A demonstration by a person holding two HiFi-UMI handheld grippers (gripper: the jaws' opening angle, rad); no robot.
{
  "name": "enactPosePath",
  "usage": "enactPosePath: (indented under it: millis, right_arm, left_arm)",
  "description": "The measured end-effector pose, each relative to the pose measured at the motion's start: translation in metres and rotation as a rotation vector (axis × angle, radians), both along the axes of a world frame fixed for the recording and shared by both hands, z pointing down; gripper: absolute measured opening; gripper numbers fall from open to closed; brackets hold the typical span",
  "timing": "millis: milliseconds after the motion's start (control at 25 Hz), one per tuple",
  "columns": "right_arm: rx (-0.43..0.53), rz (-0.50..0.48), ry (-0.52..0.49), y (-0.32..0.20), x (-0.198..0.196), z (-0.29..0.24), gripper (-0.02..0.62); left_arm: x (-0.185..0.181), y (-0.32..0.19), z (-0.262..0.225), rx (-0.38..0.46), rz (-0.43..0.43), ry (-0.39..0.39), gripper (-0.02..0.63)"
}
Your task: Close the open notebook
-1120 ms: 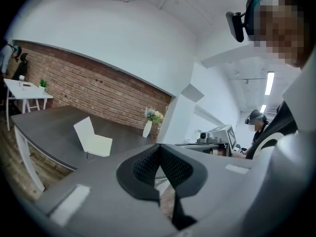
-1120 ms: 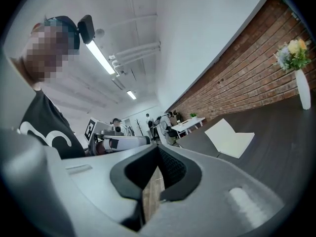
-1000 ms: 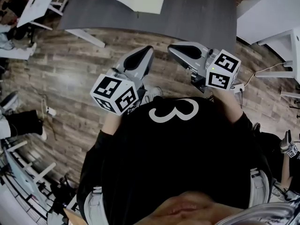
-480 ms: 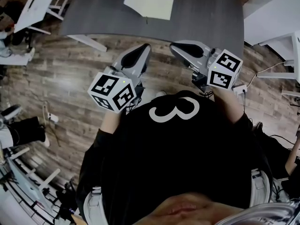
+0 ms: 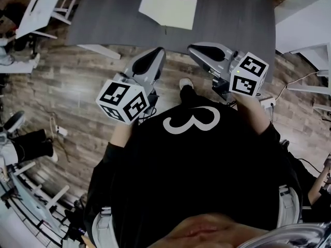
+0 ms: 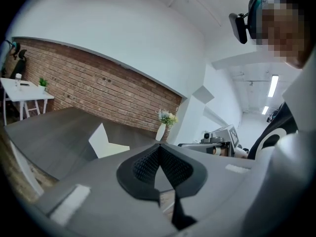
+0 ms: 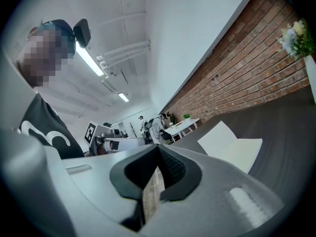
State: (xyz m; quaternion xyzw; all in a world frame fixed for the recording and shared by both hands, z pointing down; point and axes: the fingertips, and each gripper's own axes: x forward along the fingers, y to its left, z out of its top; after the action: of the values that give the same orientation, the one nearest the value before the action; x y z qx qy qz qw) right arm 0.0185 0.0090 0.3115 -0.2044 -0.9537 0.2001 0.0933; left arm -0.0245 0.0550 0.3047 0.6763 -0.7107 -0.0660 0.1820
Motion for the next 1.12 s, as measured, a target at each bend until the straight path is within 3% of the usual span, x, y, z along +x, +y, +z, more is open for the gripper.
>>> enactPosePath:
  millis: [640,1120]
  right_arm:
    - [-0.068,-0.047,0.058,-0.114,-0.119,0.023,0.002]
    - [-0.072,-0.016,0.073,-0.143,-0.152,0.031,0.002]
  left_arm:
    - [-0.114,-0.108,0.024,-0.053,-0.067,0.059,0.015]
    - [-0.157,-0.133,0.016,-0.053,-0.077,0.032,0.015]
